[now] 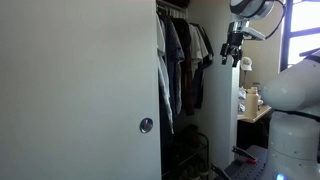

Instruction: Slide the closet door to the right

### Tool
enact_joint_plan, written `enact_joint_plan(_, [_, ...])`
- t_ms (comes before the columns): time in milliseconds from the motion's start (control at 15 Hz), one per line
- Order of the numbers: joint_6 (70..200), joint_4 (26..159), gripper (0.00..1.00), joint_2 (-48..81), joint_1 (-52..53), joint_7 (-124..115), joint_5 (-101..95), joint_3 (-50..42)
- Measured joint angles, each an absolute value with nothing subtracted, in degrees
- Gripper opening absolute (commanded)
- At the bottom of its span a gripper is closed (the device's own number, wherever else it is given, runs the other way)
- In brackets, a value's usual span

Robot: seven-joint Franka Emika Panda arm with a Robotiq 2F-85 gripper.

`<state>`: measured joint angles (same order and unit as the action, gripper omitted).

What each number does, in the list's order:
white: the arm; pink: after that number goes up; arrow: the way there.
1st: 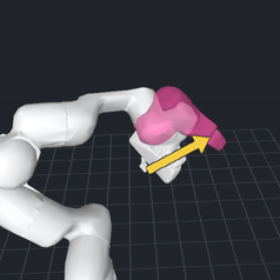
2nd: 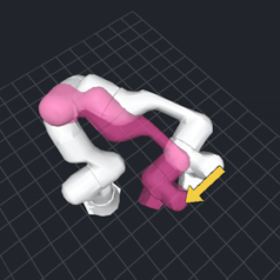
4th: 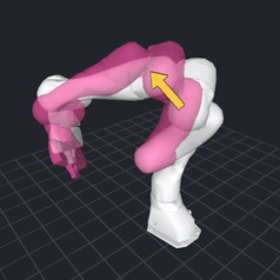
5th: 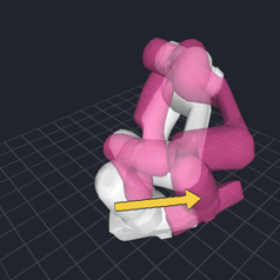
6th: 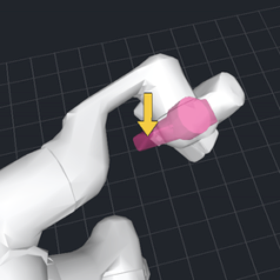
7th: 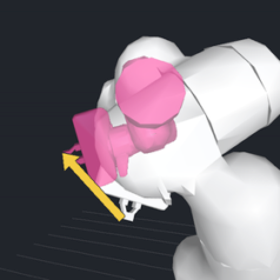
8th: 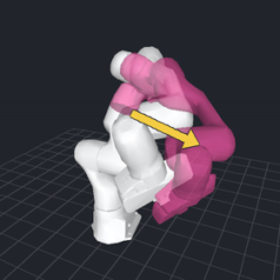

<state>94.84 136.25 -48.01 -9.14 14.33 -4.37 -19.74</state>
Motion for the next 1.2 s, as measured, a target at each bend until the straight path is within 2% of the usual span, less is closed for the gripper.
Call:
enact_joint_plan(467, [95.1, 136.8, 1.00, -47.9, -8.0, 14.3, -4.2, -18.3])
enact_joint_plan(1200, [105.5, 141.1, 1.00, -44.5, 4.3, 14.1, 1.0, -4.1])
